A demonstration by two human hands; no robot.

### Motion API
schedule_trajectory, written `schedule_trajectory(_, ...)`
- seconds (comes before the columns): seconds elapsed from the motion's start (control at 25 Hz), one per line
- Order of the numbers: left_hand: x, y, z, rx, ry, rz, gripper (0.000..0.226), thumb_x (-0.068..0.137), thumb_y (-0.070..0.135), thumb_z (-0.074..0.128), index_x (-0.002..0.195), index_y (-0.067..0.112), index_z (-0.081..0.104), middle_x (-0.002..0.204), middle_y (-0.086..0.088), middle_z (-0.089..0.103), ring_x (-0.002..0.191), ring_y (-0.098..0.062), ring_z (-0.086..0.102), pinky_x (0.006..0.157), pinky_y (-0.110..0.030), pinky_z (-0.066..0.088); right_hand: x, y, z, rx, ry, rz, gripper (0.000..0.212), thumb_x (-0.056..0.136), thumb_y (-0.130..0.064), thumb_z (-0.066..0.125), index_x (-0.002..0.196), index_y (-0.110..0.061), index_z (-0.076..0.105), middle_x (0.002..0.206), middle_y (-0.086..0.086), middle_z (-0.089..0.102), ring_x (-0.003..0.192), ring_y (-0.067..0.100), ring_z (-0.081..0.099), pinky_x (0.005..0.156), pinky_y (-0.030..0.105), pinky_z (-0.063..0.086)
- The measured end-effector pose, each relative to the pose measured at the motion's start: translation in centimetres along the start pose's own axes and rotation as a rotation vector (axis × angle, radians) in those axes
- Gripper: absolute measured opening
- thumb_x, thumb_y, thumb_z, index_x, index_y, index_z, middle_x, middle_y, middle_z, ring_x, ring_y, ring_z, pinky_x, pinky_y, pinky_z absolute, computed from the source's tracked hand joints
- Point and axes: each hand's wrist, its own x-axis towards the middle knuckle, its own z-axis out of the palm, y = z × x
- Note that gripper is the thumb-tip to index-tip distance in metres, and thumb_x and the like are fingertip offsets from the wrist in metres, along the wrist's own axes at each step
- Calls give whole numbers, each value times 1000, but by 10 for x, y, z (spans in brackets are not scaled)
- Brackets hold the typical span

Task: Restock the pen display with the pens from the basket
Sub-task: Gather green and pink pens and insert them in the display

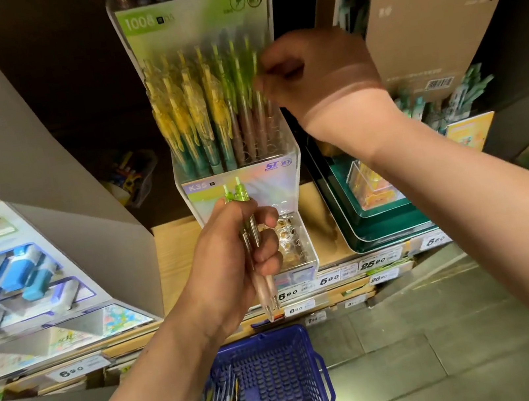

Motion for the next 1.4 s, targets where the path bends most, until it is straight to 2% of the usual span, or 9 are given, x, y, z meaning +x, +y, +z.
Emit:
schedule_trajectory(0.2,0,-3,-2,-25,-29,68,7,103,17,50,106,10,52,83,-8,60,57,-12,38,49,-23,33,-1,5,5,-7,-34,61,22,90,-35,72,109,-23,71,89,-16,65,90,4,66,82,14,48)
schedule_trajectory(0.36,1,-2,-1,49,-52,130,27,96,24,54,114,6,60,83,-5,66,60,-11,46,53,-21,42,-34,10,11,53,-13,136,21,86,-40,75,93,-22,68,77,-12,65,68,2,61,57,5,40)
schedule_trajectory(0.44,1,-2,0,153,-66,154,22,96,26,53,104,11,67,78,-4,64,62,-12,48,56,-21,42,-56,9,15,141,-218,220,30,84,-51,74,82,-21,68,69,-8,67,58,-2,59,57,6,45)
schedule_trajectory(0.56,-1,-2,-1,271,-112,173,23,98,24,52,88,19,72,72,-2,62,65,-12,50,60,-23,42,-69,8,18,314,-467,311,36,84,-50,74,78,-14,70,66,-4,69,54,7,59,63,26,57)
schedule_trajectory(0.8,3,4,-1,208,-111,103,29,99,25,50,110,7,70,96,-6,77,71,-10,63,66,-20,55,-63,11,7,546,-409,321,14,95,-27,67,103,-21,76,86,-4,72,60,6,61,62,15,52)
schedule_trajectory(0.96,4,4,-2,270,-73,104,31,102,24,48,108,0,67,83,-5,73,65,-12,59,59,-19,51,-67,11,9,612,-454,319,24,94,-14,68,118,-16,65,80,-1,67,76,17,74,61,10,52)
schedule_trajectory(1.16,3,3,-1,201,-16,13,34,99,36,52,103,8,70,88,-9,74,63,-15,63,61,-28,58,-49,8,-6,551,-178,290,9,87,-16,77,94,-22,75,74,-5,77,67,9,72,68,21,60)
schedule_trajectory(1.28,-1,3,-1,230,30,-56,33,105,42,46,97,13,58,65,0,51,48,-11,34,42,-21,36,-21,8,-29,715,93,208,16,90,-9,73,88,-25,72,74,-7,77,73,11,75,72,24,61)
schedule_trajectory(1.4,1,9,-2,141,13,-128,29,105,36,42,85,16,41,58,5,39,44,-9,21,38,-20,22,-2,8,-37,603,237,96,16,89,-17,73,83,-32,70,73,-9,76,74,14,75,76,30,62)
